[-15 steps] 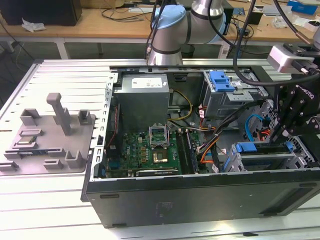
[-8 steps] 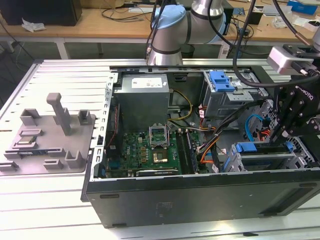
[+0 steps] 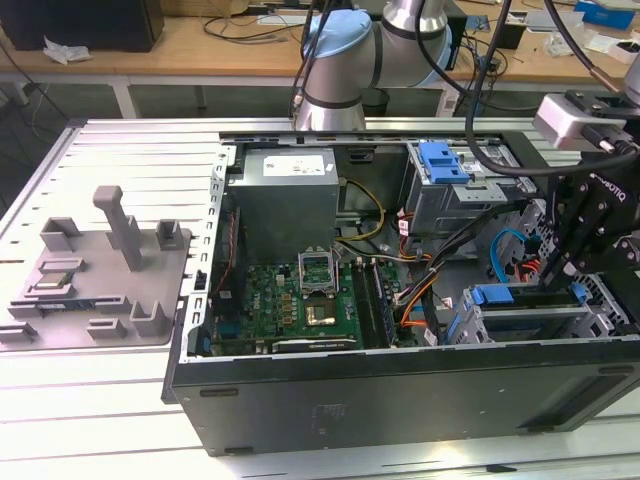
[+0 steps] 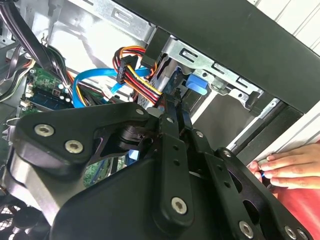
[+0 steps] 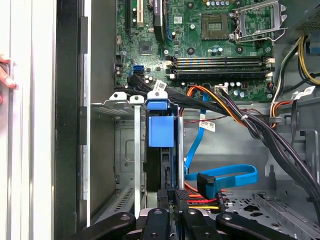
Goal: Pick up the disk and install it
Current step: 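Insert the first disk wire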
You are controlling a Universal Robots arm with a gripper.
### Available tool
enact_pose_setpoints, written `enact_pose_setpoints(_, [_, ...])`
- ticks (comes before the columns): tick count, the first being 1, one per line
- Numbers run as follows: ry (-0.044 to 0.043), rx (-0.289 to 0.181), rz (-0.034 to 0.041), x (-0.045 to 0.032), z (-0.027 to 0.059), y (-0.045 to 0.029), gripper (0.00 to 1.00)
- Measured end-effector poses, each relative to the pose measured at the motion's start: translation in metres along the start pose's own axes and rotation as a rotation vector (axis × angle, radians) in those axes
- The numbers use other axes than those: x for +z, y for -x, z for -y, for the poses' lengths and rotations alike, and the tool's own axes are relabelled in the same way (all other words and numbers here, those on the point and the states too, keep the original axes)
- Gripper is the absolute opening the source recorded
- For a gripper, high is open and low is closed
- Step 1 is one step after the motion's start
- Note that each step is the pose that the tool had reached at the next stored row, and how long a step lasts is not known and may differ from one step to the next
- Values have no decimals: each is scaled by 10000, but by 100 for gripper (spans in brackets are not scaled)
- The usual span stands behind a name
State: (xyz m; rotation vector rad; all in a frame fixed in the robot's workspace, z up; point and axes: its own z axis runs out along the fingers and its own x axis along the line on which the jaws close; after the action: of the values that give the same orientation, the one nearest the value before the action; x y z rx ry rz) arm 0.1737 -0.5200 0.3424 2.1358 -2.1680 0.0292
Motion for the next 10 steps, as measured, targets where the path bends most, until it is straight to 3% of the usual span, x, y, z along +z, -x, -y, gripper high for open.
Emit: enact_pose_setpoints(10, [0, 0, 1, 31, 2, 2, 17])
